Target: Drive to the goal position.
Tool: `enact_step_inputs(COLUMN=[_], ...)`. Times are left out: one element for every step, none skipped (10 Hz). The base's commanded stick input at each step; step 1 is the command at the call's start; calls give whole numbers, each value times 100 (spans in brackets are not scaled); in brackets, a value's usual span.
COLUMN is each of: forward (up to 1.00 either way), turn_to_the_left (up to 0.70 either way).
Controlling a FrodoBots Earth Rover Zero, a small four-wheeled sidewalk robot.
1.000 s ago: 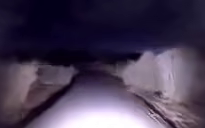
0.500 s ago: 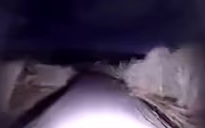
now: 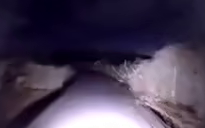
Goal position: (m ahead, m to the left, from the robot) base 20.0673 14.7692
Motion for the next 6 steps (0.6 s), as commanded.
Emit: enact_step_inputs(forward=[85, 85, 85, 85, 85, 85], turn_to_the_left=[26, 33, 29, 22, 0, 0])
